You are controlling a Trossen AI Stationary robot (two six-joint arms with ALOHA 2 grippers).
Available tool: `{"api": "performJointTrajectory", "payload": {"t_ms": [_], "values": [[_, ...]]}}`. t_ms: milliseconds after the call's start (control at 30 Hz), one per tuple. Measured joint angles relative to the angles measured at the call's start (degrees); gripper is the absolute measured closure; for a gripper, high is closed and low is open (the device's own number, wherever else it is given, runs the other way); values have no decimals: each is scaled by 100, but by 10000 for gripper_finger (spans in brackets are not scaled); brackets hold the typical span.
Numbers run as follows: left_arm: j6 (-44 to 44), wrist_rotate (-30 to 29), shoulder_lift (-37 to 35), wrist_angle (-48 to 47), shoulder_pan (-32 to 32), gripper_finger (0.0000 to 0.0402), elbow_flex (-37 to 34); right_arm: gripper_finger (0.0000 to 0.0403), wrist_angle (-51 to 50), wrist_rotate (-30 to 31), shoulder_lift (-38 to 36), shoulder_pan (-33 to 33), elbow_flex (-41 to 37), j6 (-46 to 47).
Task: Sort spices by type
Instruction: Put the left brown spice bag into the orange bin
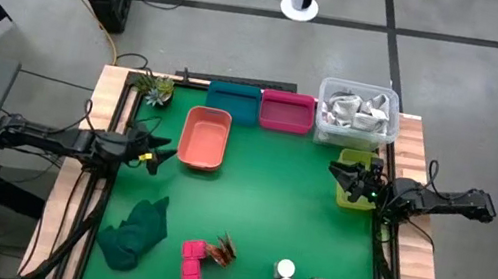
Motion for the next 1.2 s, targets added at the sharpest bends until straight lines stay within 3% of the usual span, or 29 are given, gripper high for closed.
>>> {"api": "performJointTrajectory", "payload": {"t_ms": [133, 300, 533, 733, 1000, 1100, 1200], "values": [[-695, -32, 0, 507, 1, 143, 1, 186, 0, 1, 0, 1, 0, 0], [-839, -340, 0, 883, 2, 143, 5, 186, 0, 1, 0, 0, 0, 0], [-827, 180, 106, 1679, 2, 143, 108, 186, 0, 1, 0, -1, -2, 0], [-836, 165, 558, 1706, 2, 143, 760, 186, 568, 232, -4, -121, -2, 103], [-794, 20, 1846, 1715, -14, 143, 1972, 186, 1531, 282, -2, -517, -2, 676], [-727, 104, 2468, 1705, -60, 143, 2481, 186, 1550, -256, -2, -517, 32, 1207], [-565, 521, 3107, 1614, -139, 143, 3055, 186, 1325, -1121, 92, -464, 412, 662]]}}
